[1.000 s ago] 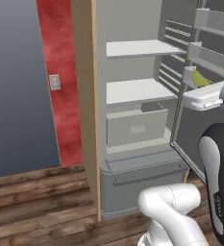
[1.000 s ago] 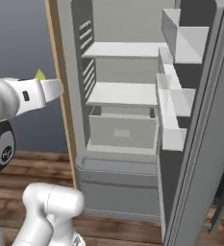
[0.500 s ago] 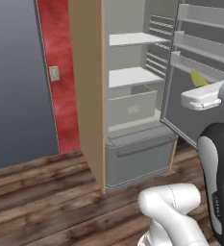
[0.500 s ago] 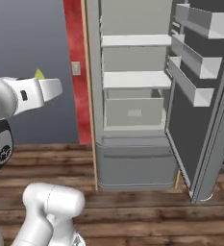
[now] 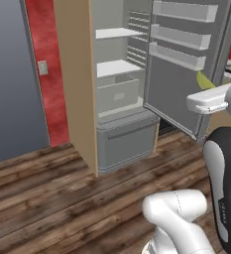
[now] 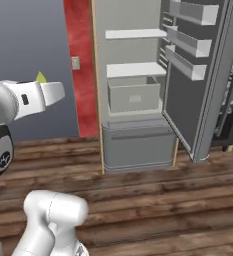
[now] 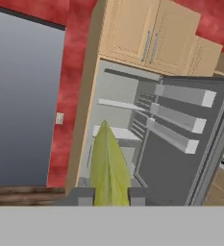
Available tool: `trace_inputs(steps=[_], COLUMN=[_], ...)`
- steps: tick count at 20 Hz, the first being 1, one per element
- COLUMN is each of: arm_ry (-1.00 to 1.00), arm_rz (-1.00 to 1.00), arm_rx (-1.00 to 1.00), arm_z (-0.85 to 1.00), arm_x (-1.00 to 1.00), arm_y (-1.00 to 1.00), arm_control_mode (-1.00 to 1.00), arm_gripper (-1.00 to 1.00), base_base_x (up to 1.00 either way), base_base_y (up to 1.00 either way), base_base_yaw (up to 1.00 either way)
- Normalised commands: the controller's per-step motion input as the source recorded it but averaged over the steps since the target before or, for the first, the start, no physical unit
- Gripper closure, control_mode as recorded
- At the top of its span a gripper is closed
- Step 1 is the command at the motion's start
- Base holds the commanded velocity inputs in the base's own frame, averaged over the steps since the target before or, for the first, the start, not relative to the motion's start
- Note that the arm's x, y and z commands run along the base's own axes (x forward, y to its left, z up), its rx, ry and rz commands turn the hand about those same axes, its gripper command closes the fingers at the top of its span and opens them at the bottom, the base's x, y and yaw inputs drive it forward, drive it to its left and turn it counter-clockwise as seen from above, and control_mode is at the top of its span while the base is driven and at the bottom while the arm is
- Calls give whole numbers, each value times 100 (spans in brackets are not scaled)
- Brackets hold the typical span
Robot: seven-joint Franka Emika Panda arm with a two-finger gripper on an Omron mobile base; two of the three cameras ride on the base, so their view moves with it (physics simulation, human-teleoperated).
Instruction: There is a bowl on the dining counter. Grab a lemon wedge from the fridge and place it in the bowl. Then get the liquor bottle and glass cup from the cabinet and place them next to the bowl.
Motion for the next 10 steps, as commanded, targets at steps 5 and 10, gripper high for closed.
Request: trace_inputs(steps=[5, 10], arm_ry=[0, 0], arm_rz=[0, 0], arm_rx=[0, 0], arm_z=[0, 0], arm_x=[0, 0], arm_y=[0, 0], arm_control_mode=[100, 100], arm_gripper=[100, 100], base_base_x=[-100, -100], base_base_y=[24, 1], base_base_yaw=[-20, -17])
